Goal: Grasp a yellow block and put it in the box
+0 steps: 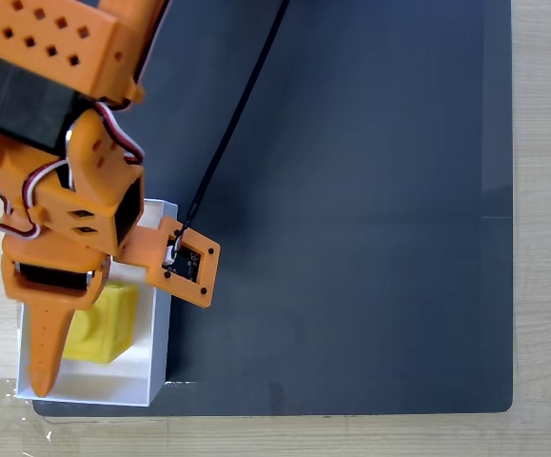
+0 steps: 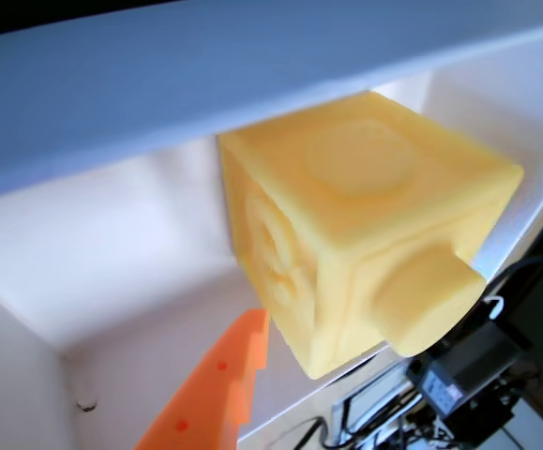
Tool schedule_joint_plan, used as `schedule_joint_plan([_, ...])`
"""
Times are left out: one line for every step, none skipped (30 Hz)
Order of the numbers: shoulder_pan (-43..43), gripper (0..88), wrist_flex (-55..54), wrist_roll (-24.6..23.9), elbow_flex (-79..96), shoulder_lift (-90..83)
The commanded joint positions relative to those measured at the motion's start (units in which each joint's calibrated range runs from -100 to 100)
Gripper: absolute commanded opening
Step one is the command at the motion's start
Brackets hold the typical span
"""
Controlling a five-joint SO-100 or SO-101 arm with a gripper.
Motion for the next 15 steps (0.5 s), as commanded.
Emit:
schedule_joint_plan([-0.7,48.8,0.4,-1.0,-3.7,-7.3])
schedule_joint_plan([-1.0,48.6,0.4,-1.9,-3.7,-8.8])
schedule_joint_plan([-1.2,47.8,0.7,-2.8,-3.7,-10.4])
schedule_joint_plan([-1.5,45.7,1.7,-3.7,-3.7,-12.2])
schedule_joint_plan([-1.7,42.8,2.9,-4.5,-3.7,-14.0])
schedule_joint_plan([-2.0,38.9,4.3,-5.5,-3.7,-16.0])
schedule_joint_plan([-2.6,34.5,5.9,-6.5,-3.7,-18.0])
schedule_joint_plan([-3.1,29.8,7.5,-7.6,-3.7,-20.0])
schedule_joint_plan([-3.3,24.8,9.4,-8.8,-3.6,-22.1])
schedule_joint_plan([-4.0,20.0,11.2,-10.0,-3.6,-24.1])
schedule_joint_plan([-4.7,15.5,12.8,-11.3,-3.4,-26.2])
schedule_joint_plan([-5.3,11.0,14.4,-12.3,-3.1,-28.6])
schedule_joint_plan([-6.3,7.1,15.9,-13.0,-2.7,-31.1])
schedule_joint_plan([-7.4,3.5,17.6,-13.2,-2.4,-33.4])
schedule_joint_plan([-8.7,1.1,19.5,-12.9,-1.7,-35.9])
